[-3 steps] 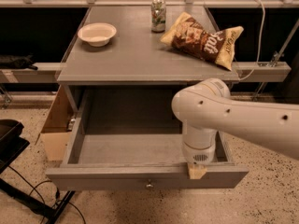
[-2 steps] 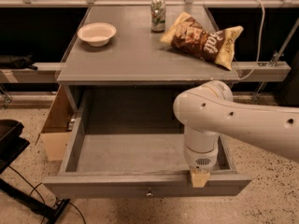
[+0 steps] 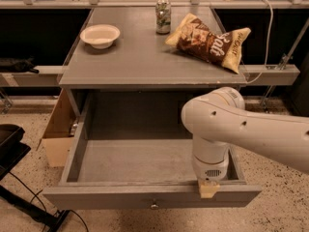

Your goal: Open top drawer

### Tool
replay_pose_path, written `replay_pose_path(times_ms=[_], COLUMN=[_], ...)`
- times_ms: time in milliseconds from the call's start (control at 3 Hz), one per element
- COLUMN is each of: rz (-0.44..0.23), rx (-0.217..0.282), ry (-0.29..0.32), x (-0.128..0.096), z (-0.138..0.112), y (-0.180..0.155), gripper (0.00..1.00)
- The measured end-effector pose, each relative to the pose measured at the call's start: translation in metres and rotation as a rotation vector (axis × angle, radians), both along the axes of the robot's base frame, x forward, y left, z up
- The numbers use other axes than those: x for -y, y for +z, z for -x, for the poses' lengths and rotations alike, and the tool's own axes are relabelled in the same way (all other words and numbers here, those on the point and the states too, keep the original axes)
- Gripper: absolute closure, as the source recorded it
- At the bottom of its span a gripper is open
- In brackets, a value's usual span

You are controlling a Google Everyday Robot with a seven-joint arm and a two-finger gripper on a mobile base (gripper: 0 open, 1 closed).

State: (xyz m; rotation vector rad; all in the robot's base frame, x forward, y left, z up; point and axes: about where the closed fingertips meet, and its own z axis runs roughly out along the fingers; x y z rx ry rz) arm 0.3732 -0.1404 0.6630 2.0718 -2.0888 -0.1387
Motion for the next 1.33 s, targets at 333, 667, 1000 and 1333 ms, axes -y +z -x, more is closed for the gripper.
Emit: replay_pose_path(times_ms=[333,667,1000,1333], rz=[0.000,0.000,-0.023,-0.092], rx=[0.000,0.000,0.093,0.154], ry=[0.000,0.000,0.022,0.039], x=[0.000,0.000,0.016,0.040], z=[0.000,0.000,-0.006,-0.023], y=[0.000,0.000,0.059,0.120], gripper=[0.52,0.29,0.01,0.00])
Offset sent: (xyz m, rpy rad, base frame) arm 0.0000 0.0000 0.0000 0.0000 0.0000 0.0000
